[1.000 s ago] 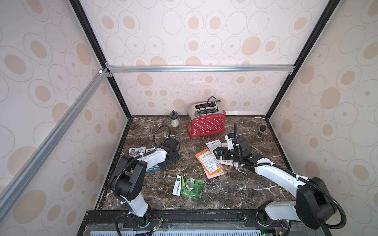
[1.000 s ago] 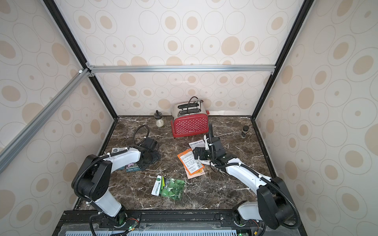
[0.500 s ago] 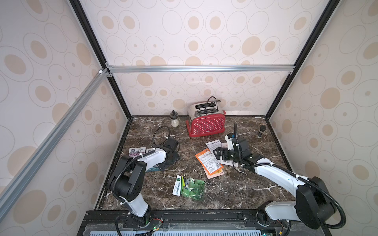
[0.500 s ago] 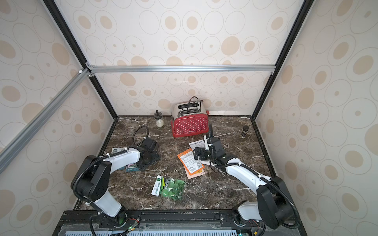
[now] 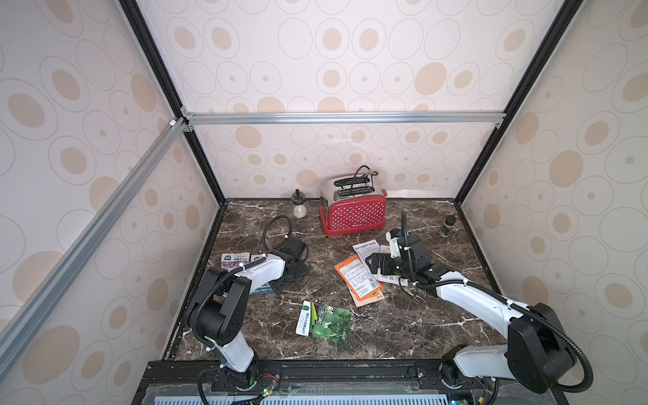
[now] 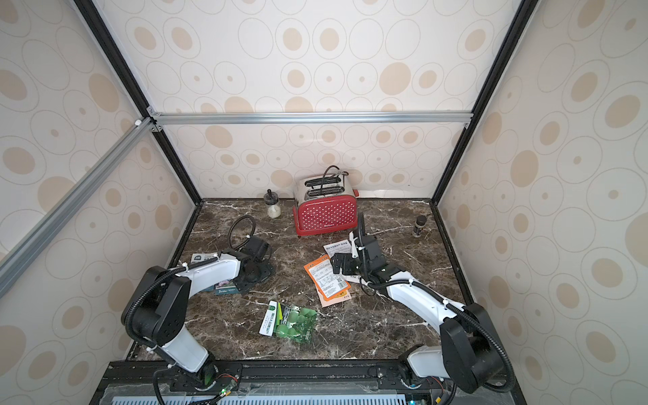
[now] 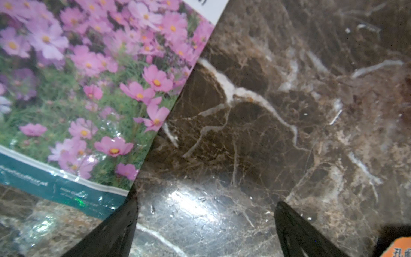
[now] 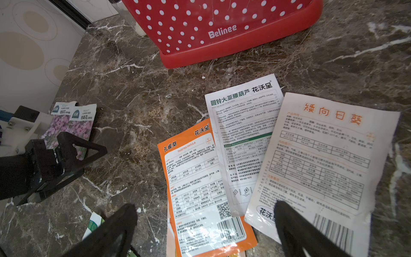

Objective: Arrange the seed packets in a row
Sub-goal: Move the seed packet to the center of the board, then pick up the seed packet from the center of the board.

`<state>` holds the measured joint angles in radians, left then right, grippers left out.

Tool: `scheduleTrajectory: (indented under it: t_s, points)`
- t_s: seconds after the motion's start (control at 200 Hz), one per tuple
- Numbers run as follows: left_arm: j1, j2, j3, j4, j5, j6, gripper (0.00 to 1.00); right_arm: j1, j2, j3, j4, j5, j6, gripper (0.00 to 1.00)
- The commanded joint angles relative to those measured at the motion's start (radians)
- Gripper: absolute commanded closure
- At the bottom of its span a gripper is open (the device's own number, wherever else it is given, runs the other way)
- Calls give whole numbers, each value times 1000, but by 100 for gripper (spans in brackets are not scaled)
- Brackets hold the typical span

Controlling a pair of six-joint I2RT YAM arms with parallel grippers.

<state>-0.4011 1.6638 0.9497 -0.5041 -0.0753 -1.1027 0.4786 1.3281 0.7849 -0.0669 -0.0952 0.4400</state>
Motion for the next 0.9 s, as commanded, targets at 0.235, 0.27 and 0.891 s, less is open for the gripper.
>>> scheduleTrajectory:
  t_s: [0.235, 0.27, 0.891]
  points:
    - [-131, -34, 170, 32, 7, 192, 2, -1, -23, -6, -45, 46, -9, 0]
    - [-143, -22, 168, 82, 50, 208, 2, -3, -19, -4, -49, 42, -7, 0]
    - [-202, 157, 135, 465, 310, 228, 7, -14, 172, 51, -103, 35, 23, 21]
